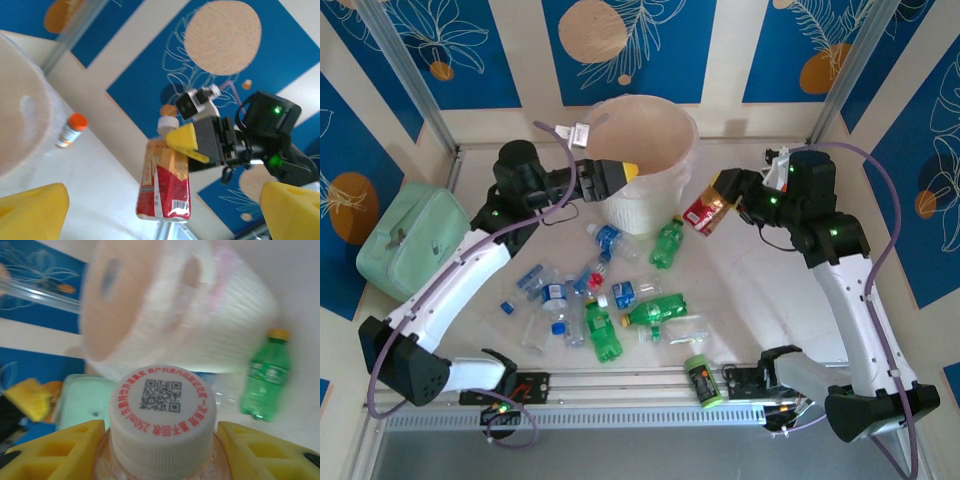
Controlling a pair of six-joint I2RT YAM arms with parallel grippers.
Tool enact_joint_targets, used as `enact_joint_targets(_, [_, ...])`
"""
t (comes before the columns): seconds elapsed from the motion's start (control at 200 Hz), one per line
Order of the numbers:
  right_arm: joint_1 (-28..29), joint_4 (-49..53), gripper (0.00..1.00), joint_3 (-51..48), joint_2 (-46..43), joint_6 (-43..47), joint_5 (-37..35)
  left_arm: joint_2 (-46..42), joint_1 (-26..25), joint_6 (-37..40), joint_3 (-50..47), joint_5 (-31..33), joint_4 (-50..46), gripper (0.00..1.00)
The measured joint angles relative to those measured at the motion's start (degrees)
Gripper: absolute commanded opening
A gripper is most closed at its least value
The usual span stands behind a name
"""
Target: Put the plastic bottles in the bin
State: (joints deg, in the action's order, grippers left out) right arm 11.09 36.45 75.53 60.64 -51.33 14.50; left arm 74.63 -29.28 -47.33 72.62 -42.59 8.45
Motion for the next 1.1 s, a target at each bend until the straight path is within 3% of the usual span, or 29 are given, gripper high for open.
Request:
enact_joint_targets(0.32, [-0.68, -15.41, 0.48, 0.22, 0.68, -9.86, 7.61, 4.79, -4.44, -8.76, 0.0, -6.95, 11.82, 1.0])
enact_joint_targets(0.635, [0.2, -26.69, 0.49, 0.22, 3.8, -16.48, 11.06, 7.8, -7.89, -12.83, 0.07, -8.11, 16.83, 0.99])
enact_joint_targets(1.1, [4.76, -28.09, 0.49, 0.24, 6.29, -16.61, 10.99, 10.62, -8.72, -16.39, 0.31, -8.48, 22.03, 0.76])
